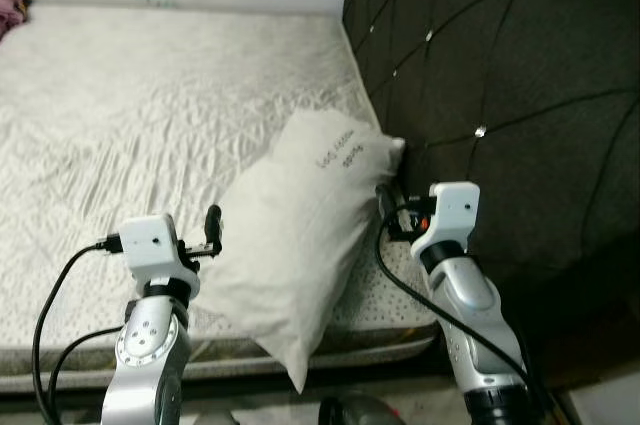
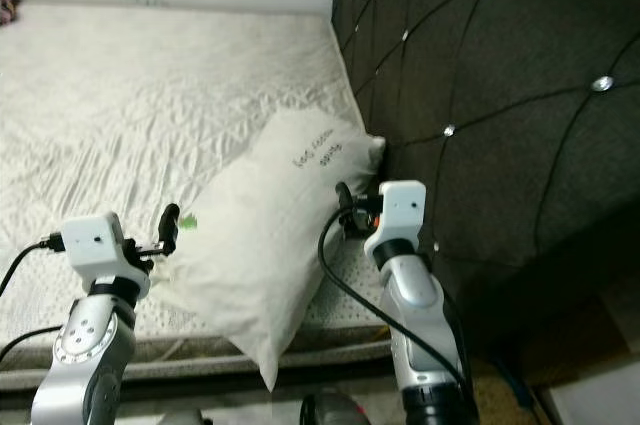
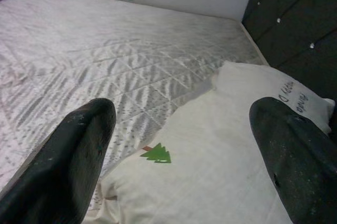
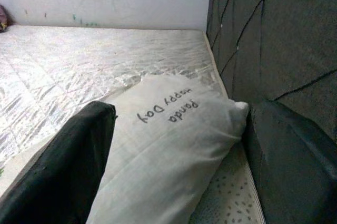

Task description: Clean up the room

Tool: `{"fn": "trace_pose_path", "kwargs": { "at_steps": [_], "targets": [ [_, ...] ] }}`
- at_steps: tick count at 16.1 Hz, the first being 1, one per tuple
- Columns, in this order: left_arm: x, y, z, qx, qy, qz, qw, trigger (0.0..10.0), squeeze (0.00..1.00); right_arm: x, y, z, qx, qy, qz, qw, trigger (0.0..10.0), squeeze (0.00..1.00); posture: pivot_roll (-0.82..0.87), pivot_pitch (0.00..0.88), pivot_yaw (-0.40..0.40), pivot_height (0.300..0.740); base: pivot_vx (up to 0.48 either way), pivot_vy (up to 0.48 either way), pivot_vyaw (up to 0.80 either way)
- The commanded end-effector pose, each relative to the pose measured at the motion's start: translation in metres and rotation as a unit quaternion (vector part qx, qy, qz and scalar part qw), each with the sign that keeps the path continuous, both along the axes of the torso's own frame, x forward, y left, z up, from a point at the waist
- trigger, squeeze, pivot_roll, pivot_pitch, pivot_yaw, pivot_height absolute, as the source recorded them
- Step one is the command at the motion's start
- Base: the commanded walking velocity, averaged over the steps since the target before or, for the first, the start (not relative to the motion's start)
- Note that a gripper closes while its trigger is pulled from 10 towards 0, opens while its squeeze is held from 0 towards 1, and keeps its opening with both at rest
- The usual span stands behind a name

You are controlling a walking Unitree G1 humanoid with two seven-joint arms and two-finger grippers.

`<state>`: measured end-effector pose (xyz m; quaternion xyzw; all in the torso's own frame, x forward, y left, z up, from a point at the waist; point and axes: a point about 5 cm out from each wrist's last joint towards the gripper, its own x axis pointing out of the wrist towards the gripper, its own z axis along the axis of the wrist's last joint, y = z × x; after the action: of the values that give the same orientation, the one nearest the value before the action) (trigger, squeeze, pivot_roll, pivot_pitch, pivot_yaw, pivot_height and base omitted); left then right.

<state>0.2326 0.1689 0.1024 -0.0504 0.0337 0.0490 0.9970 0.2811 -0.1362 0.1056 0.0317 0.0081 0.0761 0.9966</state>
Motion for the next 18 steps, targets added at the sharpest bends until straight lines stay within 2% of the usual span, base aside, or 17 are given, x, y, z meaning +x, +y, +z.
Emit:
{"fn": "trace_pose_path", "kwargs": {
  "at_steps": [1,5,11,14,16,18],
  "targets": [
    [0.0,-0.001,0.002,0.002,-0.005,0.004,1.0,10.0,0.0,0.0,0.0,0.0,-0.002,0.003,0.002,1.0,10.0,0.0,0.1,0.085,-0.06,0.67,0.0,0.0,0.0],
    [0.0,0.002,0.0,0.005,-0.01,0.014,1.0,10.0,0.0,0.0,0.001,-0.001,-0.005,0.005,0.007,1.0,10.0,0.0,0.1,0.087,-0.064,0.632,0.0,0.0,0.0],
    [0.002,0.01,0.002,0.014,-0.018,0.029,0.999,10.0,0.0,0.005,0.004,0.001,-0.024,0.003,0.017,1.0,10.0,0.0,0.09,0.097,-0.069,0.632,0.0,0.0,0.0],
    [0.007,0.012,0.016,0.02,-0.038,0.04,0.998,10.0,0.0,0.014,0.008,0.012,-0.04,-0.018,0.032,0.999,10.0,0.0,0.08,0.143,-0.076,0.632,0.0,0.0,0.0],
    [0.004,0.015,0.022,0.019,-0.048,0.041,0.998,10.0,0.0,0.016,0.011,0.015,-0.045,-0.026,0.04,0.998,10.0,0.0,0.09,0.159,-0.078,0.632,0.0,0.0,0.0],
    [-0.003,0.016,0.014,0.017,-0.038,0.042,0.998,10.0,0.0,0.012,0.015,0.009,-0.046,-0.017,0.051,0.998,10.0,0.0,0.1,0.145,-0.081,0.632,0.313,0.0,0.0]
  ]
}}
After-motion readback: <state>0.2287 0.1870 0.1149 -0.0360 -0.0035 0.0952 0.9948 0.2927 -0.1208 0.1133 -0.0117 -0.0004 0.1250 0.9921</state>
